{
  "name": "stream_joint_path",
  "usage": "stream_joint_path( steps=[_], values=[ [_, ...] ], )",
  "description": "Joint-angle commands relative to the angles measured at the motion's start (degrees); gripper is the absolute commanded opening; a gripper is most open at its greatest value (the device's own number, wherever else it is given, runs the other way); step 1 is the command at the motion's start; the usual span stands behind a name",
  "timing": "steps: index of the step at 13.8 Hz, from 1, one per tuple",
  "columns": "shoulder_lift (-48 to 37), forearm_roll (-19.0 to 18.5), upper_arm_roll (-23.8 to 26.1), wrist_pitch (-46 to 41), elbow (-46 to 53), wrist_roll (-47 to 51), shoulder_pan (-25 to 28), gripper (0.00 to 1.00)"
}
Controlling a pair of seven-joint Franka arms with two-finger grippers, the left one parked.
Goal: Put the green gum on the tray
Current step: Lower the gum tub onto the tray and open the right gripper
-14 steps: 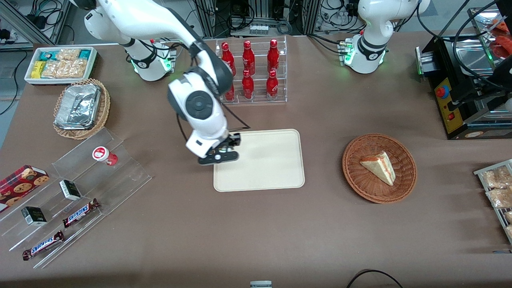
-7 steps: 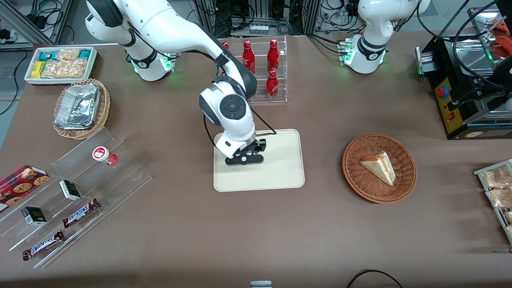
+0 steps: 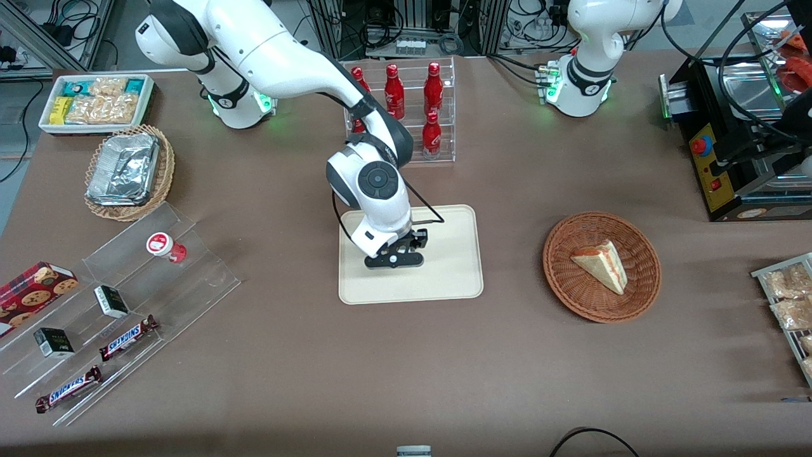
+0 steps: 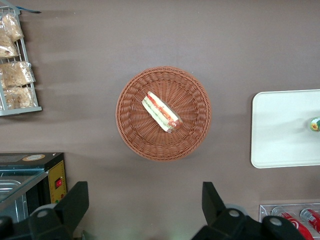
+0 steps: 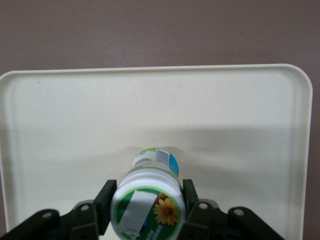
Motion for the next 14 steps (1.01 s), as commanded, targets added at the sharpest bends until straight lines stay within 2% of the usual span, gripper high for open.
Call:
stream_joint_path(
  steps=[1, 3, 4, 5, 6, 7, 10, 14],
  values=[
    [2.83, -0.67, -0.77, 1.99, 2.03, 0.94, 0.94, 0.00],
    [3.62, -0.85, -0.68, 2.87, 1.85, 0.94, 1.03, 0.00],
    [3.89, -0.85, -0.68, 2.88, 1.85, 0.94, 0.95, 0.27],
    [3.98, -0.85, -0.68, 2.96, 1.85, 0.94, 0.95, 0.66],
    [4.15, -0.94, -0.76, 2.96, 1.85, 0.85, 1.03, 1.00],
    [4.16, -1.11, -0.77, 3.05, 1.85, 0.68, 1.03, 1.00],
    [4.16, -4.89, -0.68, 3.05, 1.68, 0.76, 0.95, 1.00],
    [3.63, -4.98, -0.68, 2.70, 1.76, 0.33, 1.03, 1.00]
  ],
)
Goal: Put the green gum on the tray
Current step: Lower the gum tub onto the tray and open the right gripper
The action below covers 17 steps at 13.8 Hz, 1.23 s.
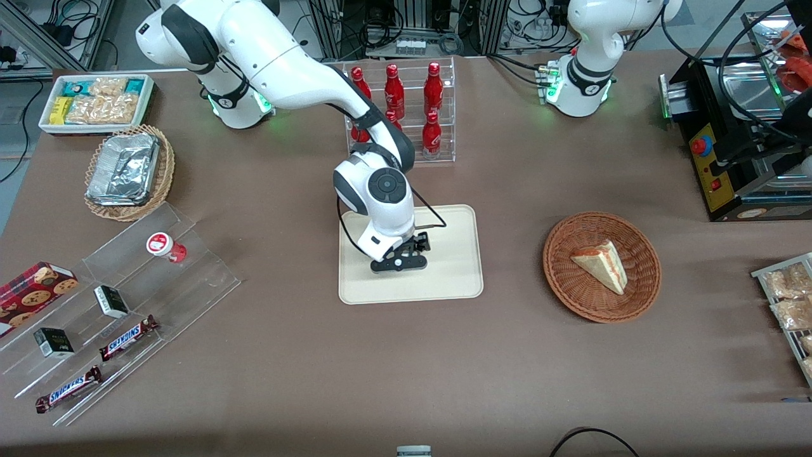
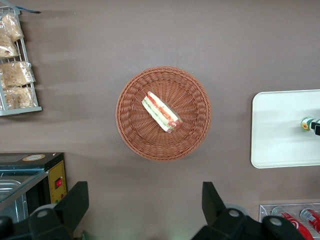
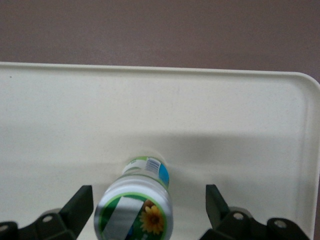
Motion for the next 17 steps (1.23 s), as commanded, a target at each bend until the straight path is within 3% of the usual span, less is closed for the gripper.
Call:
stream_joint_path(
  steps=[1, 6, 17],
  values=[
    [0.37, -1.03, -0.46, -0.32, 1.56, 0.06, 0.48, 1.00],
    [-2.78, -1.03, -0.46, -4.35, 1.56, -0.29, -0.05, 1.00],
    [-17.99, 0.11, -0.55, -28.44, 1.48, -17.24, -5.85, 1.00]
  ],
)
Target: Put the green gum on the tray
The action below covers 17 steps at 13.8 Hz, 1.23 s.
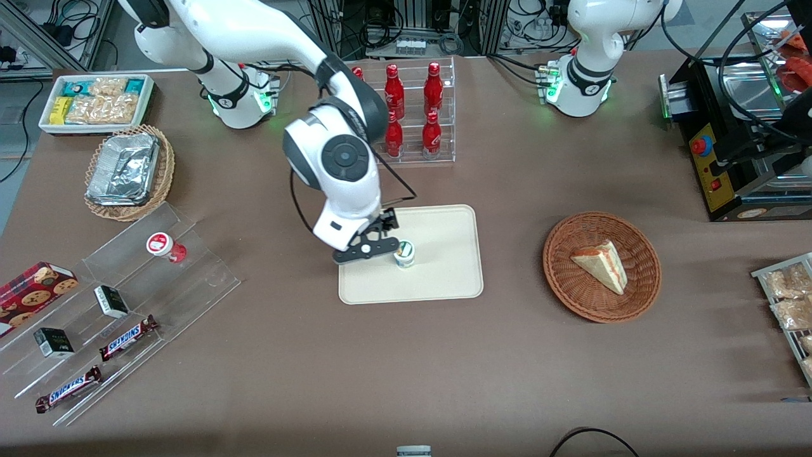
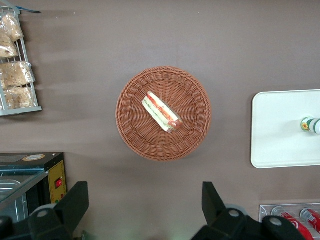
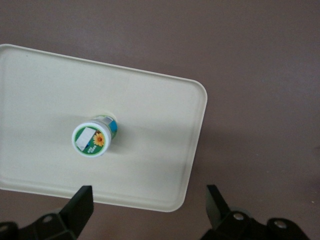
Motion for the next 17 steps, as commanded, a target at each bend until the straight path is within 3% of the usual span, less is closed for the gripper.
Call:
stream_joint_path(
  steps=[1, 8, 14, 17],
  values=[
    [-2.91, 0.13, 0.23, -3.79, -0.88, -2.77, -1.50, 1.00],
    [-8.09, 1.10, 0.23, -9.25, -2.71, -8.91, -9.40, 1.00],
    [-16.00, 1.19, 2.26, -8.11, -9.39, -9.72, -24.95, 1.00],
    [-20.30, 1.19, 2.34, -8.19, -12.99, -10.77, -29.88, 1.00]
  ],
)
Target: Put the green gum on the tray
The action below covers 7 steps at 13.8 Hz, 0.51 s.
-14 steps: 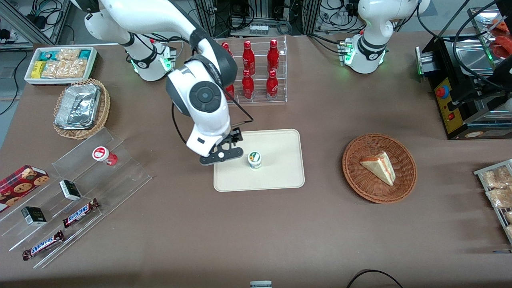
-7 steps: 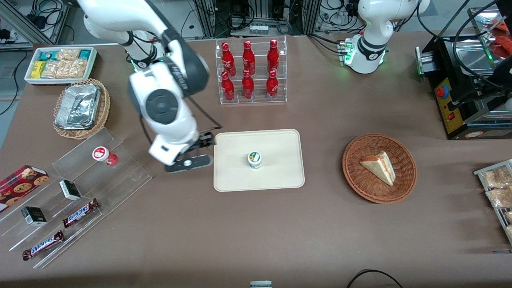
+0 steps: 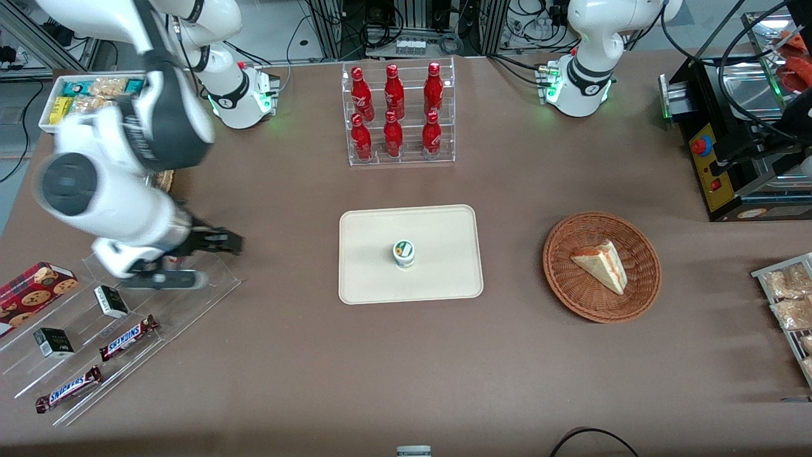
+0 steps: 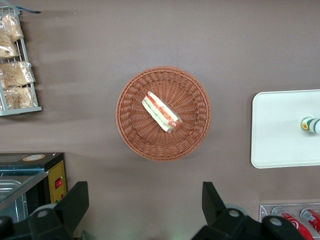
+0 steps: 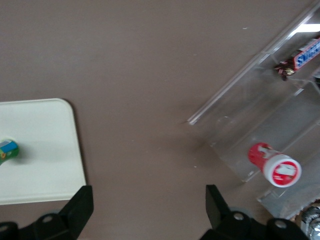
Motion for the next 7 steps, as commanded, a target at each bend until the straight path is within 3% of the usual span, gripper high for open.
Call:
stream_joint_path(
  steps=[1, 5, 7],
  values=[
    [-6.60, 0.92, 0.94, 0.57, -6.10, -2.51, -3.80, 1.00],
    [-11.43, 0.92, 0.94, -3.10, -6.47, -11.92, -8.91, 1.00],
    [-12.67, 0.84, 0.25, -6.88, -5.94, -12.29, -9.00, 1.00]
  ],
)
